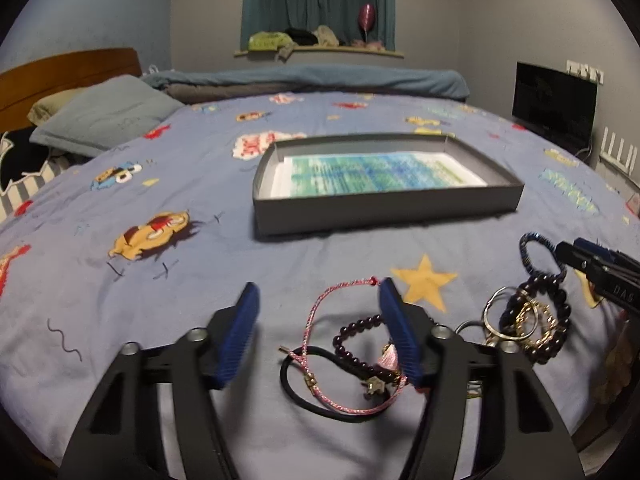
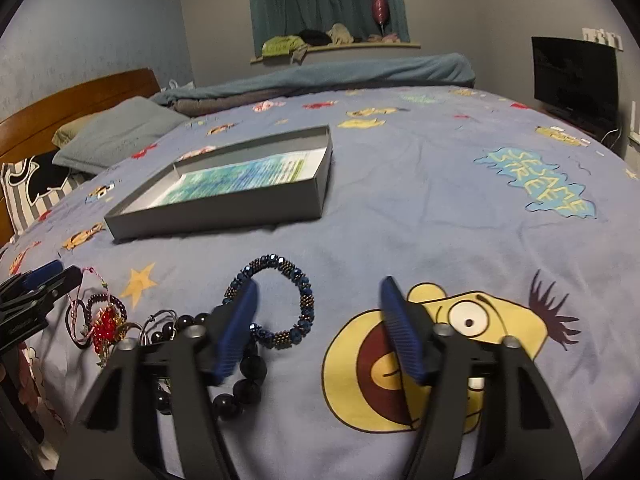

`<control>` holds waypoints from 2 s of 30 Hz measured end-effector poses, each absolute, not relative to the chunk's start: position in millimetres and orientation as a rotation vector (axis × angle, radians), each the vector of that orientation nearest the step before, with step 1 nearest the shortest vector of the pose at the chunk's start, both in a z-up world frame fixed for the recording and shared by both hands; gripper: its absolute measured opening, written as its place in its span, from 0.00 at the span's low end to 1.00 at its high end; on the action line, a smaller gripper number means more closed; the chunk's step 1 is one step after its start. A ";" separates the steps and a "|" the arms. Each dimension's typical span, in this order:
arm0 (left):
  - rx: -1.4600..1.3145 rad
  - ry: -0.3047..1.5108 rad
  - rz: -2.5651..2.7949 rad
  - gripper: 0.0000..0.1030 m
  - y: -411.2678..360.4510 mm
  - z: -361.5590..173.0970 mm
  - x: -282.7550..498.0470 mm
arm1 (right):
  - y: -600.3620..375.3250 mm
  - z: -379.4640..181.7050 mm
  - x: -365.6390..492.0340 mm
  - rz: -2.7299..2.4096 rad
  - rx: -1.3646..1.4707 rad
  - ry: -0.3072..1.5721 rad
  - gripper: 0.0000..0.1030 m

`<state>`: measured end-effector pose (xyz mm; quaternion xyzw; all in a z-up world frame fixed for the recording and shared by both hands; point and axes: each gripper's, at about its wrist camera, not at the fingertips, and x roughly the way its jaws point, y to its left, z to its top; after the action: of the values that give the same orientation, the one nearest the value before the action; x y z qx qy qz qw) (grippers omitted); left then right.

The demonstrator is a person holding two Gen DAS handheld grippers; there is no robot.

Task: Organize jewelry
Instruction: 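Grasp the blue beaded bracelet with the right tool while the left tool grasps the pink string bracelet, then carry both bracelets into the grey box and open both tools to release them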

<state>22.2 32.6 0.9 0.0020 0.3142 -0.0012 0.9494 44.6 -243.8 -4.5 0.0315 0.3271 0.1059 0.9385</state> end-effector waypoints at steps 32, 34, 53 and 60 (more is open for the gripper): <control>0.058 0.548 -0.121 0.03 37.4 74.2 60.8 | -223.0 65.7 84.1 0.329 -0.024 0.561 0.07; 0.065 0.546 -0.131 0.03 39.0 82.9 73.9 | -223.7 77.4 97.5 0.340 -0.011 0.554 0.07; 0.060 0.758 -0.173 0.03 57.6 46.4 243.4 | -168.4 69.8 241.4 0.401 -0.036 0.647 0.07; 0.104 0.835 -0.139 0.03 57.2 30.6 270.9 | -160.9 35.5 274.6 0.381 -0.034 0.813 0.07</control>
<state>270.9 57.2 30.6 0.0504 0.4052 -0.0675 0.9103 274.6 -160.9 35.5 -0.0167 0.3928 0.1841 0.9008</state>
